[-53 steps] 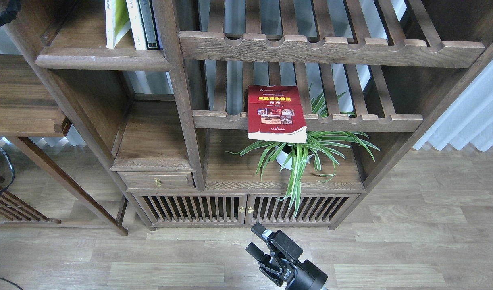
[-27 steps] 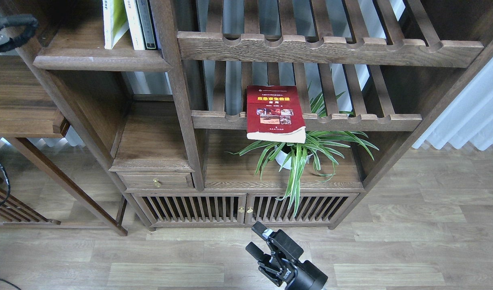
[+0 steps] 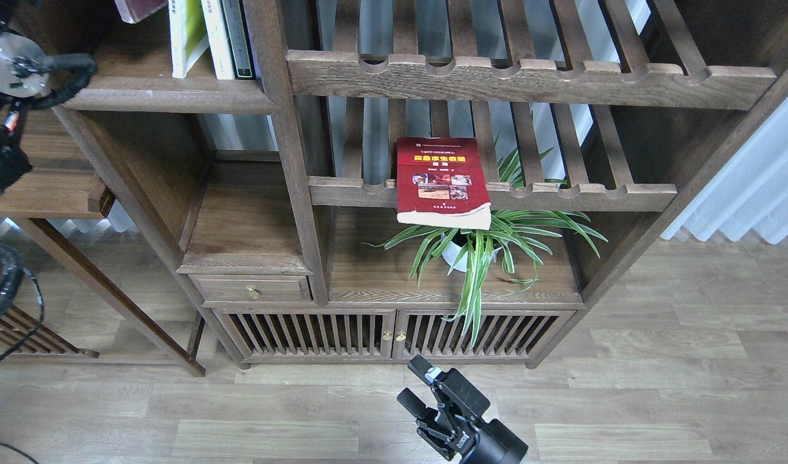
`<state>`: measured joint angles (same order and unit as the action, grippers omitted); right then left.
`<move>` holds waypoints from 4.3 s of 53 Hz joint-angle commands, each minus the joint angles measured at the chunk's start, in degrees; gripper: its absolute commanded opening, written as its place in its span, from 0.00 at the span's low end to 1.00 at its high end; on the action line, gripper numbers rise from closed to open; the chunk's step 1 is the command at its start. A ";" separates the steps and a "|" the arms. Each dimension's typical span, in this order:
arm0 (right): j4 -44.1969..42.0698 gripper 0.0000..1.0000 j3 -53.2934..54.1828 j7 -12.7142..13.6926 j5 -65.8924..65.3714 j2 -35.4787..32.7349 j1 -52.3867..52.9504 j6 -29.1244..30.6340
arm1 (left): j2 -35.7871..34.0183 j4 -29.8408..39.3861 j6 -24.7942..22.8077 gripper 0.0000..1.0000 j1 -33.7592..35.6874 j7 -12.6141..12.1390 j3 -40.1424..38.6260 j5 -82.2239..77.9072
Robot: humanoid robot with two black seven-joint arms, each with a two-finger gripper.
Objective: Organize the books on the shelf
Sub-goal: 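Release the maroon book and withdraw the left gripper from the upper shelf, then lower the left arm and reach the right gripper to the red book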
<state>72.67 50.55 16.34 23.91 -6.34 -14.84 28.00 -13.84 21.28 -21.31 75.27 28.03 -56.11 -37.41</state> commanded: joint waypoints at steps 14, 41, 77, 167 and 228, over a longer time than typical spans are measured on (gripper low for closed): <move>0.02 0.97 -0.01 0.00 0.00 -0.69 -0.80 0.00 | 1.89 -2.74 0.83 0.04 2.16 -0.03 1.35 1.28; 0.02 0.97 0.07 0.00 0.00 -0.87 -0.71 0.00 | 1.89 -2.29 -4.70 0.60 1.63 -0.03 2.50 1.46; 0.02 0.97 0.07 0.00 0.09 -0.78 -0.01 0.00 | 1.98 -2.47 -4.70 0.99 0.75 -0.03 3.02 4.62; -0.33 0.96 0.16 -1.49 1.32 0.01 1.22 0.00 | -10.24 53.69 0.13 1.00 -43.01 -0.03 -10.42 5.33; -14.48 0.97 -0.28 -10.54 -2.29 6.34 22.75 -5.41 | 1.71 51.93 -6.69 1.00 -81.77 -0.03 -24.40 12.71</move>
<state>63.04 50.36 8.80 21.21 0.01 4.56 23.99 -12.32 73.90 -28.01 -5.00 28.00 -79.51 -25.24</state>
